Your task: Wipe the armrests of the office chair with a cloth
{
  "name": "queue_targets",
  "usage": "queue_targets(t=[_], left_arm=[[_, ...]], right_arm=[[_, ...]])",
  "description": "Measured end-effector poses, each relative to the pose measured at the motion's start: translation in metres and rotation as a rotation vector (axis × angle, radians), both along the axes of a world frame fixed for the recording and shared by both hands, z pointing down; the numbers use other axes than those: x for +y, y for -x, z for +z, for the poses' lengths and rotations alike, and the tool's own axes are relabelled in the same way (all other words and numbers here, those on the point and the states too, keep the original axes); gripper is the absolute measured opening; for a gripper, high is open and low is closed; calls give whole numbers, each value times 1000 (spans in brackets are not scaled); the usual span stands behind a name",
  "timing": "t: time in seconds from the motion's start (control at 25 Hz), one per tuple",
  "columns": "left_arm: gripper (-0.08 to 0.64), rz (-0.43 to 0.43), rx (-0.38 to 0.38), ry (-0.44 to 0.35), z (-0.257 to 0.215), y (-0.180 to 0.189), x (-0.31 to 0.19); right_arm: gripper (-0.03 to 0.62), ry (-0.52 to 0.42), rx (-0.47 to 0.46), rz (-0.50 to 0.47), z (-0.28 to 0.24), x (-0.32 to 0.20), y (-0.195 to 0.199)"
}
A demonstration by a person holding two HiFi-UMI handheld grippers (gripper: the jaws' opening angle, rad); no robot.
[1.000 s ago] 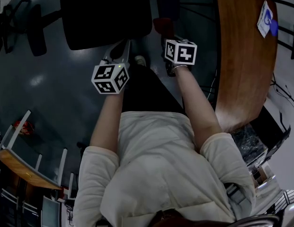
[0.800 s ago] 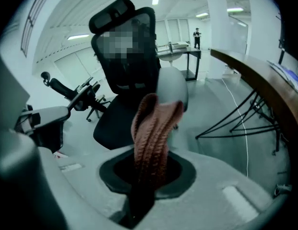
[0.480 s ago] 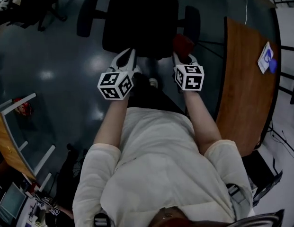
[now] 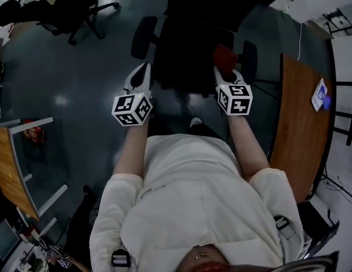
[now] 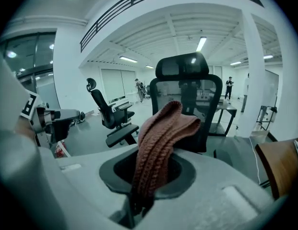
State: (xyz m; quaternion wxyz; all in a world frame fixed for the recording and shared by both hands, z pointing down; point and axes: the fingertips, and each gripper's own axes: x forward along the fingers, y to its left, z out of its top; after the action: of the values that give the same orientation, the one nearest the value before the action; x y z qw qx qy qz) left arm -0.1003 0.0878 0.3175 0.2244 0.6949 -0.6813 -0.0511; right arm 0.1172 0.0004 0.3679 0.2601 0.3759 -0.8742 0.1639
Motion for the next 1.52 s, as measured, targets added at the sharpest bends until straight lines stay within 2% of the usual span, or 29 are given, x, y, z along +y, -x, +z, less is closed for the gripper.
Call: queue_targets(t=[0.32,0.44,0.56,0.68,0.96,1.12,1.32,1.52], left_arm=[[17,159,-48,-44,-15,107,10],[17,217,-49,-30,-10,132,12],[17,224,-28,-2,4,156,9],[17,233,0,21,18,164,3],[17,257,-7,53,37,168,-47],[17,239,-10,85,52,181,-82],[17,232,21,125,74,185,-123],[17,272,48,218,108,195,-131]], right_arm=[[46,-14,18,80,-1,13,102],[46,-4,28,88,7,20,138],[47,5,63,59,17,25,170],[48,13,95,16,25,20,193],[46,34,101,-69,43,-29,238],[48,8,135,-158,60,-64,272],[48,-26,262,-293,90,-108,305],[48,-17,354,-355,126,-138,332]])
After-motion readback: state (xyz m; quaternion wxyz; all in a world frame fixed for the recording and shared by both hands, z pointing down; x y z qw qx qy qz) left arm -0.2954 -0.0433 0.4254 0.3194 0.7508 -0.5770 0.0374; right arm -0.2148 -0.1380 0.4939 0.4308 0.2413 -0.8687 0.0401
